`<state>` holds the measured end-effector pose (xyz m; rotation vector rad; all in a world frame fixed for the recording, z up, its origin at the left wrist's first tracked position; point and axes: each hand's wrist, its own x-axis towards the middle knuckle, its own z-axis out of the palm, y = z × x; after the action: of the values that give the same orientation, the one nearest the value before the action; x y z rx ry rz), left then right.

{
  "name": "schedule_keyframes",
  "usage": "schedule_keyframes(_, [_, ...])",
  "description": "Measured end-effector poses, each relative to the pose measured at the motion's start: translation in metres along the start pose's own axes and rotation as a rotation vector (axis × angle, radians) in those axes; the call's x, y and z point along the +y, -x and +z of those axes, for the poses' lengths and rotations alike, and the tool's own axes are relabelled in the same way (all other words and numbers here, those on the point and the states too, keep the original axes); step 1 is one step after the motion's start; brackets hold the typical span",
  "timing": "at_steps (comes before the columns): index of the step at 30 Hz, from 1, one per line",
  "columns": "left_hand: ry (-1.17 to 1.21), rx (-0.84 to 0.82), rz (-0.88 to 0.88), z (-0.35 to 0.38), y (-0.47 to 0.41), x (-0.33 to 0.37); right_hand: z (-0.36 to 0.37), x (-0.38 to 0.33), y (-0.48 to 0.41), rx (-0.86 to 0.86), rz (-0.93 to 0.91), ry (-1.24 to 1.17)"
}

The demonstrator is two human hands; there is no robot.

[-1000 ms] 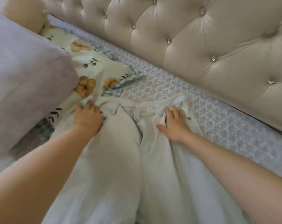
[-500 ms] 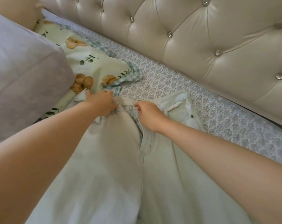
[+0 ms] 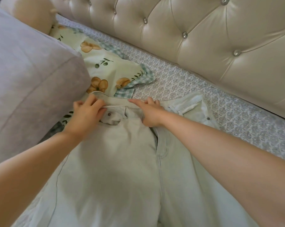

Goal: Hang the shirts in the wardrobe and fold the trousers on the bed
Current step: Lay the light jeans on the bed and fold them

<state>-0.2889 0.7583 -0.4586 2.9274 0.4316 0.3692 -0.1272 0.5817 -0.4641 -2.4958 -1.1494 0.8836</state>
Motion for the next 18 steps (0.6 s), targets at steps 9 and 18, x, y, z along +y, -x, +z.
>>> schedule_keyframes(9, [0.111, 0.047, -0.081, -0.007, 0.001, -0.005, -0.013, -0.024, 0.015, -0.133, -0.270, -0.375])
schedule_keyframes(18, [0.174, 0.018, -0.313, -0.003, -0.013, 0.006, -0.049, 0.011, 0.026, 0.237, -0.112, -0.065])
